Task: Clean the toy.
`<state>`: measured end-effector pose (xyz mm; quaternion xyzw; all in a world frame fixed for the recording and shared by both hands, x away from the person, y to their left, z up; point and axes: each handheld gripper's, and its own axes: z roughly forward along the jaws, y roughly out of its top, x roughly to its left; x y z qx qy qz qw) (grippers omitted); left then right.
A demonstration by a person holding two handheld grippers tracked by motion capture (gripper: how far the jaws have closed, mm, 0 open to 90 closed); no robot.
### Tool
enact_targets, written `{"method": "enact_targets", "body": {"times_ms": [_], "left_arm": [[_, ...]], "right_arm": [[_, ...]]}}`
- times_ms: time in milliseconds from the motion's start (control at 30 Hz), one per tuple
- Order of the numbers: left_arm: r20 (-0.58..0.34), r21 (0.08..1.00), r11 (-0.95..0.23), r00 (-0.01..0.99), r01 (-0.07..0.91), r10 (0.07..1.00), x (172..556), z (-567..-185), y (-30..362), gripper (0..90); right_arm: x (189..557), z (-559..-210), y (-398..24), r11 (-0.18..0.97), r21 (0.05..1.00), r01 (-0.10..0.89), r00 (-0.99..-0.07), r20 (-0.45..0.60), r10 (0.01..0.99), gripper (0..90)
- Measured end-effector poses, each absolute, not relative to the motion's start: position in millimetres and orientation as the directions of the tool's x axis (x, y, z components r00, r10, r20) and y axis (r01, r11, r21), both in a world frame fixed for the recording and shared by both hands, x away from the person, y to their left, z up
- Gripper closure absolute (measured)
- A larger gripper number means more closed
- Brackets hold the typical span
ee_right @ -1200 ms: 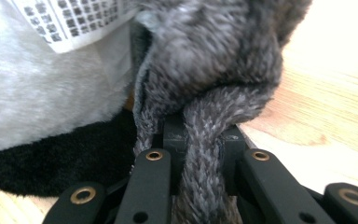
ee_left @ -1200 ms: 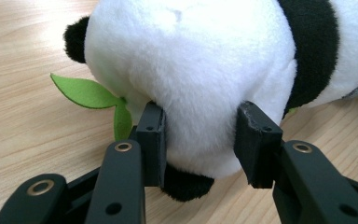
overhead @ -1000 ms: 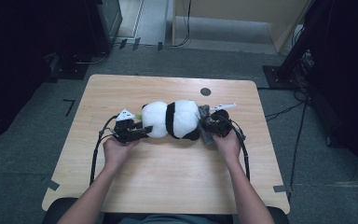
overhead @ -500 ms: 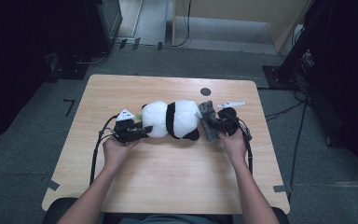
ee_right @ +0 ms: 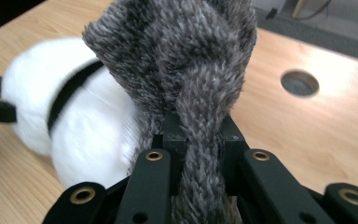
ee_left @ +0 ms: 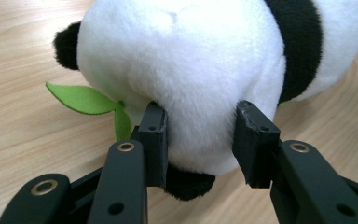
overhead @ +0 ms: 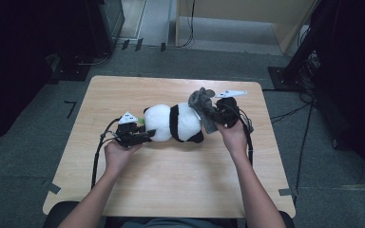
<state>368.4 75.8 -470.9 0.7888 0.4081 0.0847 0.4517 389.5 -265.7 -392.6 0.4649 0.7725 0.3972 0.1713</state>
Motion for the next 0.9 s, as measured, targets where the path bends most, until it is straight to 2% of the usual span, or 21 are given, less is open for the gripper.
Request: {"method": "enact_targets", "body": {"times_ms": [133, 267, 333, 633, 900], "left_arm": [[-0.238, 0.785, -0.254, 0.653, 0.565, 0.718, 365, -473, 75, 59.8], [-0.254, 0.787, -0.239, 0.651, 0.569, 0.715, 365, -475, 77, 58.1], [-0.262, 0.793, -0.229, 0.655, 0.565, 0.709, 366, -475, 78, 55.0], [-0.189, 0.787, -0.313, 0.691, 0.531, 0.698, 371, -466, 80, 38.7], [-0.227, 0.78, -0.307, 0.704, 0.545, 0.673, 389, -451, 98, 34.8]], "right_arm": [[391, -383, -250, 0.282, 0.782, 0.556, -0.545, 0.086, 0.834, 79.6], [398, -389, -233, 0.331, 0.745, 0.579, -0.569, 0.078, 0.818, 79.3], [400, -393, -229, 0.351, 0.747, 0.564, -0.567, 0.041, 0.823, 79.5], [404, -399, -232, 0.361, 0.746, 0.56, -0.572, 0.033, 0.819, 79.7], [406, -400, -235, 0.36, 0.745, 0.562, -0.582, 0.048, 0.812, 79.6]]}}
